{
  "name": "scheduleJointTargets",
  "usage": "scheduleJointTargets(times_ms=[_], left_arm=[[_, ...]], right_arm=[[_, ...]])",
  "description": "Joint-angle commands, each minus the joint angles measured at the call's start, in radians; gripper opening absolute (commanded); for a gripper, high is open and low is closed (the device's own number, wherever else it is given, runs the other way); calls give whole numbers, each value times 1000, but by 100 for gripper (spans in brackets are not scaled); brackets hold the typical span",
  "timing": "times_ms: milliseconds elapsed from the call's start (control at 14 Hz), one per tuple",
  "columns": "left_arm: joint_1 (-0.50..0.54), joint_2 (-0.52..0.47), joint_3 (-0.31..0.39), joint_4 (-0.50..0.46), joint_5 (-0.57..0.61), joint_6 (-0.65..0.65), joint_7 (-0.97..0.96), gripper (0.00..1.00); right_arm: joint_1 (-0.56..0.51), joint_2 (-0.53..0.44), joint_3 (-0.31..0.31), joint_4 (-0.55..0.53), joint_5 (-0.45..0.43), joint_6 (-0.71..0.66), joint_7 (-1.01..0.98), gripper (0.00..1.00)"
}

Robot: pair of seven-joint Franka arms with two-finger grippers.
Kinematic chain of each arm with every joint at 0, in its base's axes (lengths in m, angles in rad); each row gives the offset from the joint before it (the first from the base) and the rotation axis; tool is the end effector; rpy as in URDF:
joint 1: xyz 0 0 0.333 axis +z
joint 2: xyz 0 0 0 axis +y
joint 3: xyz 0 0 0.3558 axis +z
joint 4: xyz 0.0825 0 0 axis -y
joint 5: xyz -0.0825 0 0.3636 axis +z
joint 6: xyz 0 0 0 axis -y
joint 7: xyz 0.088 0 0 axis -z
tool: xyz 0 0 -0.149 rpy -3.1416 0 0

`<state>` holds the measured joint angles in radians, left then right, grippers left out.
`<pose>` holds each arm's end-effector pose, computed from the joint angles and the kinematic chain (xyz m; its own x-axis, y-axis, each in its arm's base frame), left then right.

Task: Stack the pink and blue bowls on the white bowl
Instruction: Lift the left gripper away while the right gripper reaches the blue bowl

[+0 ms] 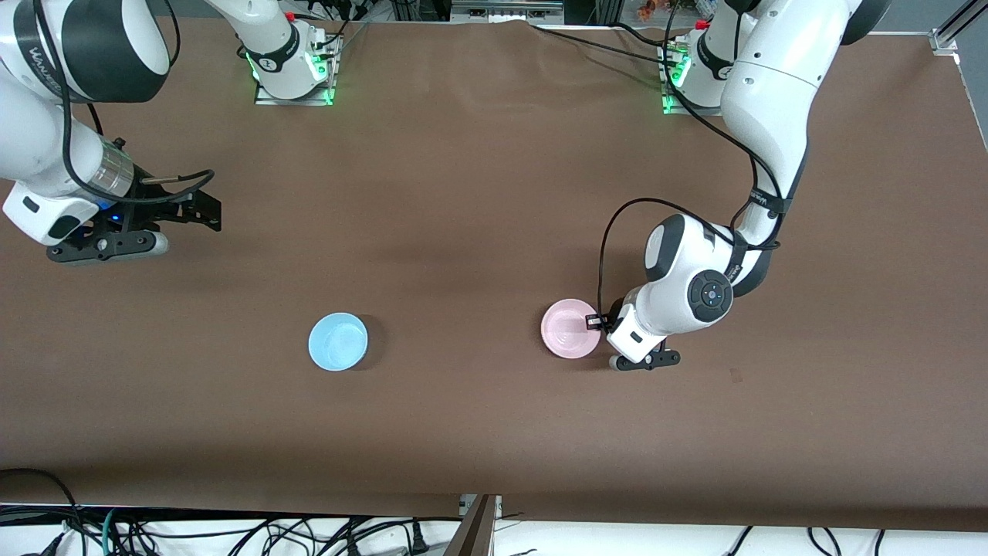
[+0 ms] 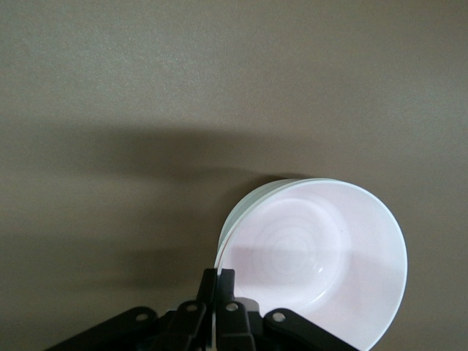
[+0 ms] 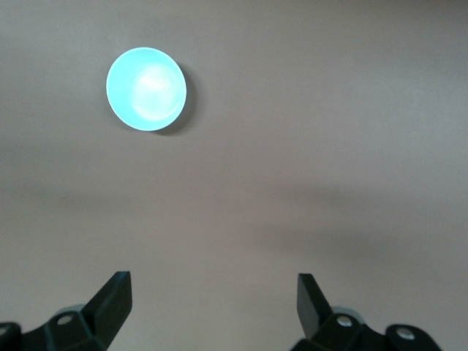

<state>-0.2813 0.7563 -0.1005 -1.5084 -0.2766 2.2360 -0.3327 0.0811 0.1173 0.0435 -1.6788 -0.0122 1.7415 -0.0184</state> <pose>0.6684 -0.2741 0.2197 0.9808 0.1325 -0.1429 0.1645 -0.9560 0.2428 0.5720 0.0689 0.5224 0.9880 0.1444 -0.0546 0.1449 -0.9894 0.0058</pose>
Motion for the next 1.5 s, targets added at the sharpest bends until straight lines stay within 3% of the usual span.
scheduleJointTargets(times_ms=[0, 286, 429, 643, 929, 1143, 1429], left_arm=[[4, 3, -7, 30, 11, -3, -20, 100], [31, -51, -2, 48, 7, -116, -38, 100], [77, -83, 5, 99, 20, -223, -34, 100], [151, -184, 18, 99, 75, -335, -31, 100], [224, -356, 33, 102, 302, -502, 127, 100], [258, -472, 67, 109, 315, -578, 146, 100], [290, -568, 71, 109, 315, -708, 156, 100]], right_arm=[[0, 42, 3, 80, 8, -31, -14, 99], [0, 61, 1, 79, 11, -31, -14, 100], [9, 131, 3, 77, 12, -33, -17, 100], [19, 191, 3, 79, 14, -4, -8, 100], [78, 390, 3, 82, 51, 272, 15, 100], [111, 519, 1, 94, 44, 496, 45, 100], [103, 614, -2, 194, 41, 538, 29, 99]])
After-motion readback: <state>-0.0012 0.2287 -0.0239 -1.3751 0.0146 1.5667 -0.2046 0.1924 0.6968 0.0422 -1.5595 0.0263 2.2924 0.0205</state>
